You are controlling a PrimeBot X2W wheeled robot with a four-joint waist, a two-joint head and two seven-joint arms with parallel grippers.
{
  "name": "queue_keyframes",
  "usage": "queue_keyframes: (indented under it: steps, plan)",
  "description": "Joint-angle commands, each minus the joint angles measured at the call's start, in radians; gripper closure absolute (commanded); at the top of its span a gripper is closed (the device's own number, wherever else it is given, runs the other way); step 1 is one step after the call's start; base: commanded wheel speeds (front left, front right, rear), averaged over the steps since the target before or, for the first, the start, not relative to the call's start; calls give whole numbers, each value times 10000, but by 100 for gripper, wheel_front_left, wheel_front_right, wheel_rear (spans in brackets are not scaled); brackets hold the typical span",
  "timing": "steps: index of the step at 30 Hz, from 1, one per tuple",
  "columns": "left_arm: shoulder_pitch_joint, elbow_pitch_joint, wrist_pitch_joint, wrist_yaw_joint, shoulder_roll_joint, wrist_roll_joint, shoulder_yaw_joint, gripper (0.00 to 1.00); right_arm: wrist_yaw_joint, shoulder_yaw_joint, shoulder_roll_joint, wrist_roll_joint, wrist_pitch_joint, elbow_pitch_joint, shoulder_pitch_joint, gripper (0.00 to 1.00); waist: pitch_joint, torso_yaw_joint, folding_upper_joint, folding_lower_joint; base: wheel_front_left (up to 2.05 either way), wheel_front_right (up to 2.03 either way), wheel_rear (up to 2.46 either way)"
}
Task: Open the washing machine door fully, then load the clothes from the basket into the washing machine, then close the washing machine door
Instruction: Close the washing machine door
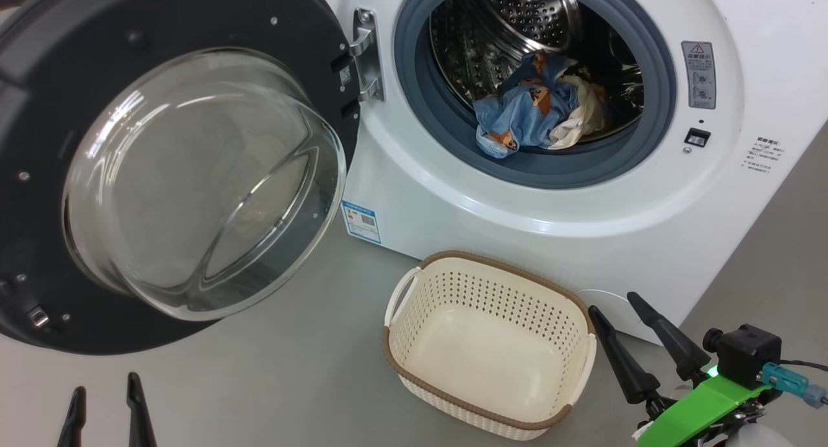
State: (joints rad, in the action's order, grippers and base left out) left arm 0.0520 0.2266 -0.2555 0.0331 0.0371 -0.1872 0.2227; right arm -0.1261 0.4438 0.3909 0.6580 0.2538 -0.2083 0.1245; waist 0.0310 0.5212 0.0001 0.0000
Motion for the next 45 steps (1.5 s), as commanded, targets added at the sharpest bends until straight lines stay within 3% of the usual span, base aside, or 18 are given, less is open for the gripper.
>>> queue_keyframes:
  steps: [1,2,8,13,19,25,32,39,45]
  plan:
    - [-180,-415,-63,4,132,-165,240,65,-46,107,194,-120,80,199,247,0,7,-7,-1,0,0,0,0]
    - [-211,-506,-63,24,132,-180,245,100,-46,99,187,-121,80,201,237,0,17,-10,-1,0,0,0,0]
    - [-658,-1451,-63,345,162,-315,711,100,-46,60,178,-146,80,243,220,0,179,-58,-1,0,0,0,0]
    - [-1246,-2047,-63,616,518,-632,1212,100,-46,56,182,-153,80,266,219,0,281,-81,-1,0,0,0,0]
    - [-2594,-1942,22,885,1449,-2318,1947,100,-46,65,206,-137,80,298,216,0,401,-130,-1,0,0,0,0]
    - [-4363,-490,872,961,2687,-4875,2645,100,-46,67,258,-150,80,347,247,0,571,-171,-1,0,0,0,0]
    - [-6457,2346,2606,971,4170,-6700,2912,100,-46,141,421,-113,80,368,361,0,772,-226,-1,0,0,0,0]
    - [-7926,4603,4750,918,5371,-7528,2758,100,-46,262,610,-103,80,407,530,0,1047,-341,-1,0,0,0,0]
    - [-8623,5885,6178,751,5995,-7653,2382,100,-46,345,808,-55,80,420,639,0,1307,-375,-1,0,0,0,0]
